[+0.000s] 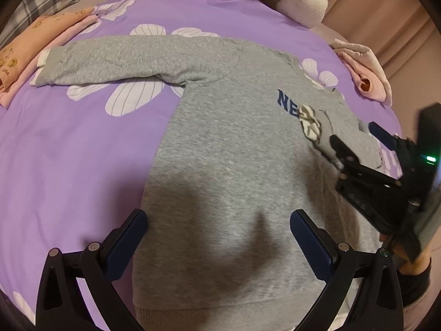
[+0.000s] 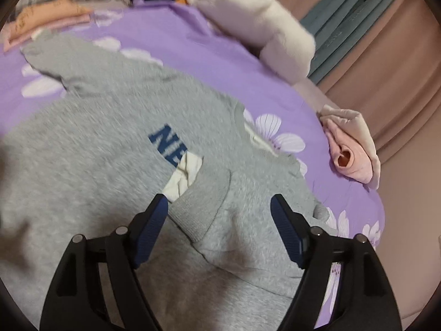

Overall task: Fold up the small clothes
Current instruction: 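Carry the sleeve across the sweatshirt body and release it with the right tool, then move the left tool to the other sleeve cuff of the sweatshirt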

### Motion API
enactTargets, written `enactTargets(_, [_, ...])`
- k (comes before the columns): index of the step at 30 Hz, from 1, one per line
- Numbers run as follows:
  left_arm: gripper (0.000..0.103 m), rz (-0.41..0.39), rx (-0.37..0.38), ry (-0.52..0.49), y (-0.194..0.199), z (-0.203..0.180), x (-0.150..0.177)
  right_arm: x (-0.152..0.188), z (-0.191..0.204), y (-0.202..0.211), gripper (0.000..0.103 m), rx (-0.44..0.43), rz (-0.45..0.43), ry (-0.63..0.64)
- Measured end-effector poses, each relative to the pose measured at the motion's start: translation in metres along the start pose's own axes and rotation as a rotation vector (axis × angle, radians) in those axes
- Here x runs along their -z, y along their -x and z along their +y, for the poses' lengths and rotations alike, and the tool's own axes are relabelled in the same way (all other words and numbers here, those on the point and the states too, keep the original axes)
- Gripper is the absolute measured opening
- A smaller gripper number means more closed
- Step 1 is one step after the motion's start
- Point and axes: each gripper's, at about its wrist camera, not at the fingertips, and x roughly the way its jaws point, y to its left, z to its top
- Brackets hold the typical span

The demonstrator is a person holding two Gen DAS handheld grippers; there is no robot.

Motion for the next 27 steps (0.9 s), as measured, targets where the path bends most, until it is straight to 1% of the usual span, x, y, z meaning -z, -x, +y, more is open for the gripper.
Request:
enactTargets(2, [0.102, -0.003, 0.003, -0.003, 0.001, -0.001, 0.0, 0.004, -0.016, 0.01, 0.079, -0.058, -0.036, -0.08])
enactTargets(3, [0.102, -0.004, 0.005, -0.003, 0.001, 0.0, 0.0, 0.008, -0.029, 0.017, 0.08, -0.118, -0.06, -0.159])
enactTargets(5, [0.102, -0.009, 0.011, 0.003, 0.003, 0.002, 0.0, 0.016, -0.052, 0.023, 0.08, -0.203, -0.09, -0.292])
enactTargets(7, [0.102, -0.017, 0.02, 0.014, 0.004, 0.004, -0.002, 0.031, -0.08, 0.02, 0.081, -0.306, -0.1, -0.481])
enactTargets(8, [0.102, -0.021, 0.028, 0.022, 0.004, 0.005, -0.004, 0.039, -0.093, 0.015, 0.08, -0.347, -0.089, -0.578])
enactTargets(9, [0.102, -0.024, 0.041, 0.029, 0.003, 0.005, -0.006, 0.049, -0.104, 0.004, 0.074, -0.383, -0.067, -0.672])
enactTargets(10, [0.102, -0.026, 0.049, 0.03, 0.003, 0.004, -0.007, 0.054, -0.108, -0.003, 0.057, -0.39, -0.048, -0.709])
enactTargets(12, [0.102, -0.036, 0.077, 0.018, 0.002, -0.003, -0.012, 0.058, -0.106, -0.015, 0.039, -0.373, -0.01, -0.722])
enactTargets(14, [0.102, -0.048, 0.097, -0.005, 0.001, -0.013, -0.018, 0.058, -0.096, -0.025, 0.035, -0.389, 0.008, -0.706])
enactTargets(15, [0.102, -0.051, 0.111, -0.018, -0.001, -0.019, -0.021, 0.056, -0.087, -0.031, 0.03, -0.405, 0.018, -0.687])
enactTargets(17, [0.102, -0.048, 0.154, -0.048, -0.007, -0.036, -0.032, 0.053, -0.076, -0.045, 0.03, -0.417, 0.05, -0.656])
enactTargets(19, [0.102, -0.037, 0.189, -0.082, -0.014, -0.055, -0.042, 0.055, -0.062, -0.063, 0.027, -0.432, 0.126, -0.644])
enactTargets(20, [0.102, -0.032, 0.215, -0.102, -0.018, -0.066, -0.047, 0.058, -0.056, -0.069, 0.027, -0.455, 0.147, -0.652])
enactTargets(21, [0.102, -0.029, 0.235, -0.118, -0.022, -0.075, -0.052, 0.06, -0.057, -0.067, 0.027, -0.47, 0.13, -0.657])
enactTargets(22, [0.102, -0.023, 0.254, -0.138, -0.027, -0.087, -0.057, 0.062, -0.059, -0.063, 0.028, -0.503, 0.109, -0.667])
enactTargets(24, [0.102, -0.008, 0.293, -0.161, -0.037, -0.104, -0.062, 0.071, -0.072, -0.054, 0.028, -0.547, 0.076, -0.725])
enactTargets(25, [0.102, -0.002, 0.315, -0.168, -0.042, -0.112, -0.064, 0.074, -0.078, -0.051, 0.028, -0.535, 0.068, -0.745])
enactTargets(26, [0.102, 0.006, 0.346, -0.17, -0.046, -0.116, -0.067, 0.081, -0.089, -0.045, 0.03, -0.498, 0.056, -0.772])
enactTargets(27, [0.102, 0.02, 0.392, -0.159, -0.053, -0.122, -0.071, 0.087, -0.1, -0.041, 0.03, -0.473, 0.044, -0.793])
